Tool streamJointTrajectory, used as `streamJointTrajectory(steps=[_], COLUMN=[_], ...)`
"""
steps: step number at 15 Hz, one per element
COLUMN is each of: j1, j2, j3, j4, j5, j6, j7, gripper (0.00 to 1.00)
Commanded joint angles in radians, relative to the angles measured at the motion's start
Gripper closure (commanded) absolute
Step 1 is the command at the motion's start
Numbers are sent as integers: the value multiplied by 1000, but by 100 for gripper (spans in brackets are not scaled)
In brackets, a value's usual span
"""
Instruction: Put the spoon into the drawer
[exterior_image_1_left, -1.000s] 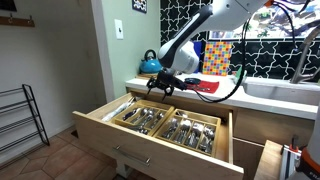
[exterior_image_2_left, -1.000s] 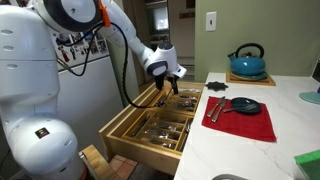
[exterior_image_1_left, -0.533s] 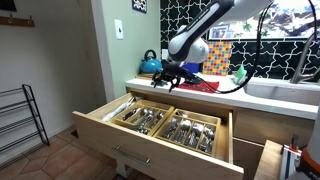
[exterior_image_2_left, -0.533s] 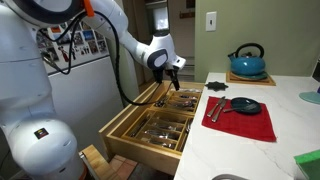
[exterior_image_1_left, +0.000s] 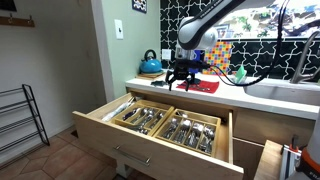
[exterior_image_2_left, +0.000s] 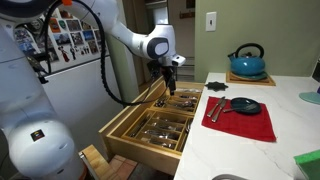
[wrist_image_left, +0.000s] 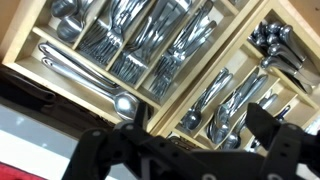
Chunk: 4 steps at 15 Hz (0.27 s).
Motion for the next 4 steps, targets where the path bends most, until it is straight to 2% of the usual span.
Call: streamJointTrajectory(steps=[1, 4], j1=[-24, -26], j2=[-5, -7], j3=[20, 21], j4=[1, -3], j5=[2, 1], j6=[-18, -21], j7=[-7, -11], gripper=[0, 0])
